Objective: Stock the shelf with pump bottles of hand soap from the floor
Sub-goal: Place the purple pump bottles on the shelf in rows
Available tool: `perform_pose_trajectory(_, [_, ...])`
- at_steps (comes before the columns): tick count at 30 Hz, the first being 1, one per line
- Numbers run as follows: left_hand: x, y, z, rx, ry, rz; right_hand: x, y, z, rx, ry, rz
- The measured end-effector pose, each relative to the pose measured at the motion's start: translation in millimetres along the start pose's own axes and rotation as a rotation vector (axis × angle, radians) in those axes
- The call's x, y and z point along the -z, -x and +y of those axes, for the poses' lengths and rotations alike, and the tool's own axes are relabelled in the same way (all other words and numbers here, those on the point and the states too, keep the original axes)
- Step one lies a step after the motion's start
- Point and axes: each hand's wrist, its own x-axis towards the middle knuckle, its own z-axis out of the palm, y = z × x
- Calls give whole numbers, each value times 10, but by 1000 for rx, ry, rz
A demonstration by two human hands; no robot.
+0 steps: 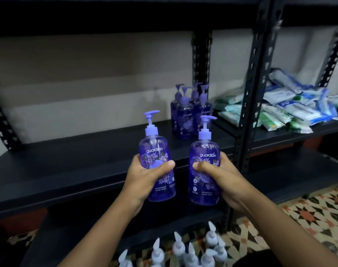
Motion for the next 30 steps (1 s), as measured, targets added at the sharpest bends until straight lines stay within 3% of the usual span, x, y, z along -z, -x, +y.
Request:
perform_pose_trajectory(5, [-407,-344,116,-52,-50,-9,289,-364,-208,50,122,41])
perform_pose_trajectory(11, [-736,-618,134,-115,-36,-12,485,-896,-360,261,154,162])
perform_pose_trajectory(16, [-796,-670,9,-87,-41,3,614,-1288,-334,356,196,146])
perform_pose_trajectory(27, [-744,-697,-138,-41,-56,32,754,-1644,-155,272,267,154])
perform_pose_trajectory(30, [-754,-672,-144,-41,-53,33,795,-1591,-140,230,449,158])
